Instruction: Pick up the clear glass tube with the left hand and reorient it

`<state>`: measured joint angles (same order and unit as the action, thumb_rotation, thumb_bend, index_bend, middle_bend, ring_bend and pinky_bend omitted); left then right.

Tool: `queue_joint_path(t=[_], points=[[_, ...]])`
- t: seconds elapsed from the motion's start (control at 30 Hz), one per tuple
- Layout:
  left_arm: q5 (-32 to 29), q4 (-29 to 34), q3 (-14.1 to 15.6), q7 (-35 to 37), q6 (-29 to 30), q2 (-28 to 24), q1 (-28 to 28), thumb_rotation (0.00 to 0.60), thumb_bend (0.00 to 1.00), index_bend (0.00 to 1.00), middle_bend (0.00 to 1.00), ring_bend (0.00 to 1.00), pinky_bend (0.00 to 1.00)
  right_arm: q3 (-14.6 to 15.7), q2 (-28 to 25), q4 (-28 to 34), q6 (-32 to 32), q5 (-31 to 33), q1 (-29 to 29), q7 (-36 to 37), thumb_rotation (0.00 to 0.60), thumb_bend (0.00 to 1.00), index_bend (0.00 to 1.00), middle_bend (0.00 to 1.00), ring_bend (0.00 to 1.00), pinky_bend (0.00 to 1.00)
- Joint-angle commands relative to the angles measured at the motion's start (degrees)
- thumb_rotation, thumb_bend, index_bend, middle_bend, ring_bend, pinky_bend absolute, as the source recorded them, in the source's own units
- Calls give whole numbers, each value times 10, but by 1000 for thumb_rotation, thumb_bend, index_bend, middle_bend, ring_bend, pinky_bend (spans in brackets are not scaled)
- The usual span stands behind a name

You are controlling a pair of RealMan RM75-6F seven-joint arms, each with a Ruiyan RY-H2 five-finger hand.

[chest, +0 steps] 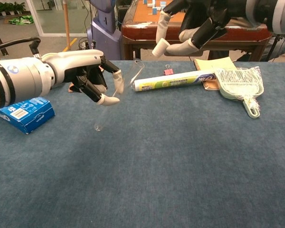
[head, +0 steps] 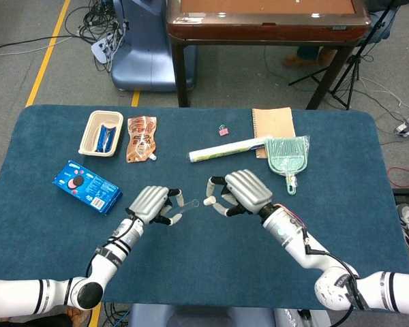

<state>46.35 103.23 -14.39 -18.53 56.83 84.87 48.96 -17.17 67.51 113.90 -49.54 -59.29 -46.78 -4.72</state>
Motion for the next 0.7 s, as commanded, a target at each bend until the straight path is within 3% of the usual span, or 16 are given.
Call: queue_joint_path(t=[0.03, 0.7], points=[[-5, 2, 0, -4, 3, 1, 3, 600, 272, 640, 1000, 1000, 940, 3, 7, -2, -1, 5, -7, -7, 600, 498, 622, 1000, 1000, 1000], [-30, 14, -2, -13, 7, -1, 20, 600, 272, 640, 1000, 1000, 940, 12, 25, -11, -14, 28, -27, -26, 600, 499, 626, 1000, 1000, 1000]])
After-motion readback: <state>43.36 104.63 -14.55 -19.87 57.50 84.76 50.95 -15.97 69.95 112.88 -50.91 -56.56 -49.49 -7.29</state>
